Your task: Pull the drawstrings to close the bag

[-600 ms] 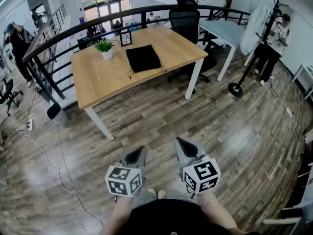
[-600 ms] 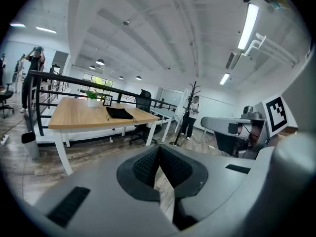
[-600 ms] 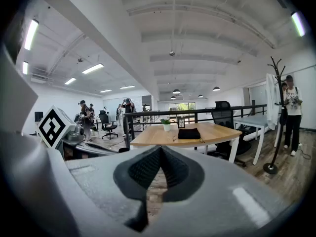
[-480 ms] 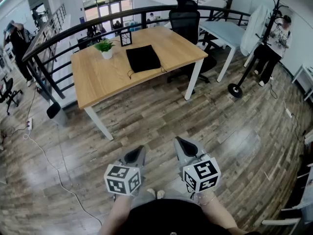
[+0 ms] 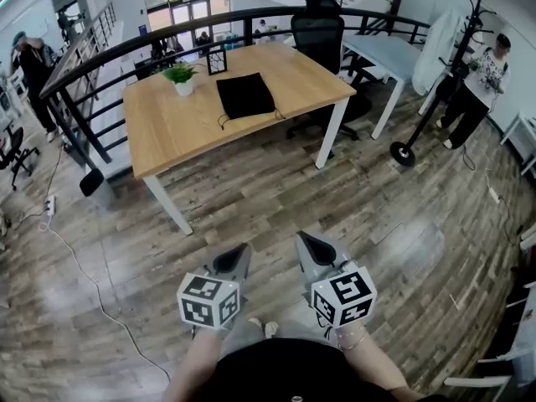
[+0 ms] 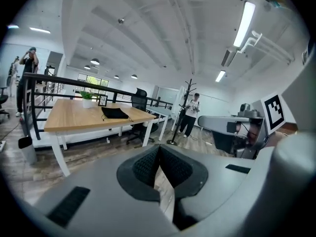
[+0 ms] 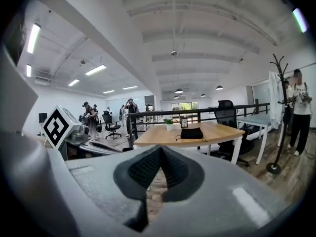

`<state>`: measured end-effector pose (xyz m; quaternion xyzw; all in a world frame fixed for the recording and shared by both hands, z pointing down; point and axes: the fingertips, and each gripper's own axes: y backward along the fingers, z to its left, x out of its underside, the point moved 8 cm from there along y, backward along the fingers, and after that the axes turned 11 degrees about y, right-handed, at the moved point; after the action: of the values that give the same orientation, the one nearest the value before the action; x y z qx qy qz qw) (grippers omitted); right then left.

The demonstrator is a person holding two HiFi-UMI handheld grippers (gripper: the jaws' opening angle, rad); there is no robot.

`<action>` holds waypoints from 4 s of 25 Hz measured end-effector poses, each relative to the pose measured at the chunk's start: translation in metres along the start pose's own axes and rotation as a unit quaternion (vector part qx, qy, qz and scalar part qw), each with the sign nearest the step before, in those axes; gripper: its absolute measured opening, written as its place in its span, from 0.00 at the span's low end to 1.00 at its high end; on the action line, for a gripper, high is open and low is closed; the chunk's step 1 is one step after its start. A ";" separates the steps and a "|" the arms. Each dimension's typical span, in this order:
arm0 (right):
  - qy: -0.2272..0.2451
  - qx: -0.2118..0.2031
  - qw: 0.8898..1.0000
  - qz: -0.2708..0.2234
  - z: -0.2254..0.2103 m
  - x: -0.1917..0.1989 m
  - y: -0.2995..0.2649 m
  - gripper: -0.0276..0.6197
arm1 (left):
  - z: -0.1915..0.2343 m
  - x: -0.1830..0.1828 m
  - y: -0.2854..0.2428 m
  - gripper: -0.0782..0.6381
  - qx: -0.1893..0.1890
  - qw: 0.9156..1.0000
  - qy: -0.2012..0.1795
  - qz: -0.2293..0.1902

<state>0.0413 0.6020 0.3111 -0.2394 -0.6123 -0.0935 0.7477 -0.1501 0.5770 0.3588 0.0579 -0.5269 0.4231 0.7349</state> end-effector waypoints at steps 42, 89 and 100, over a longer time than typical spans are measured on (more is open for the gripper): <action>-0.001 -0.002 1.000 0.026 -0.148 -0.002 -0.244 0.04 | 0.147 -0.148 -0.202 0.13 0.031 0.999 0.006 -0.025; 0.009 -0.123 0.990 0.062 -0.386 -0.005 -0.561 0.04 | 0.308 -0.298 -0.446 0.13 -0.102 0.989 0.089 -0.054; -0.013 -0.129 0.988 0.081 -0.398 0.006 -0.576 0.04 | 0.321 -0.296 -0.456 0.13 -0.120 0.987 0.105 -0.039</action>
<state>0.1398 -0.0846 0.4026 -0.3835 -0.5835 -0.1076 0.7078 -0.0978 -0.0491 0.4202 -0.0547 -0.4913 0.3317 0.8035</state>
